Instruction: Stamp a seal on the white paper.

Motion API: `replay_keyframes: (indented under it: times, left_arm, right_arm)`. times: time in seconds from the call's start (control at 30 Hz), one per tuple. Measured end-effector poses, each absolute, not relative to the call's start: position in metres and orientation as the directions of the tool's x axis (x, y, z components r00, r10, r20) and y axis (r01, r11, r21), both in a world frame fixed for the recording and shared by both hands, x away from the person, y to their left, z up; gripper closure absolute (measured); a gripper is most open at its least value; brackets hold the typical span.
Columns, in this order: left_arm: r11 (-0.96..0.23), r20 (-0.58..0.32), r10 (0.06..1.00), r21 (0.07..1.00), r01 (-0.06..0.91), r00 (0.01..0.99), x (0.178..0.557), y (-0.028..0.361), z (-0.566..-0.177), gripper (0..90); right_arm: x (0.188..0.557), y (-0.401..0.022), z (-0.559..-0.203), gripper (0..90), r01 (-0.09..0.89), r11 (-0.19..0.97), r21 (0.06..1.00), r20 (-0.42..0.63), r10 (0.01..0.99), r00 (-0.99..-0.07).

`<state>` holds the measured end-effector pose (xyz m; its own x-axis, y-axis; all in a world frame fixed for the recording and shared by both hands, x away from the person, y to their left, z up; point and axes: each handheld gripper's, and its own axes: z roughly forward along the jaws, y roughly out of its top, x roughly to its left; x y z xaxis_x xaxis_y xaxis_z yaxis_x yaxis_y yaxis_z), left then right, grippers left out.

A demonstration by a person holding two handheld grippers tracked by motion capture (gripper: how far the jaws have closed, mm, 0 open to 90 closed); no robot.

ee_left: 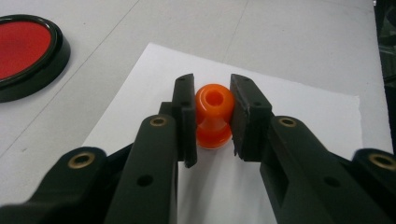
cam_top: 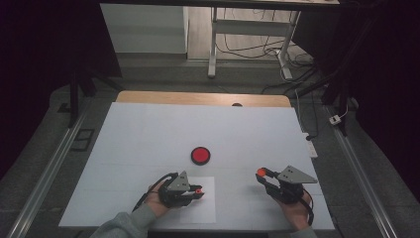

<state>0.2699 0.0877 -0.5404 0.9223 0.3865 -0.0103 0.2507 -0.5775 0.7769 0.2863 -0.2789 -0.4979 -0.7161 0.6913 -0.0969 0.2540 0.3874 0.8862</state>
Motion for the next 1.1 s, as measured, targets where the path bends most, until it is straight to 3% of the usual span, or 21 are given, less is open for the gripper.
replay_keyframes:
  times: [1.1]
  left_arm:
    - [-0.576, 0.0, 0.395, 0.78, 0.247, 0.919, 0.2679, 0.0865, -0.5409, 72.8]
  right_arm:
    - [0.2868, -0.2791, -0.4981, 64.6, 0.258, 0.389, 0.884, -0.096, 0.692, -0.715]
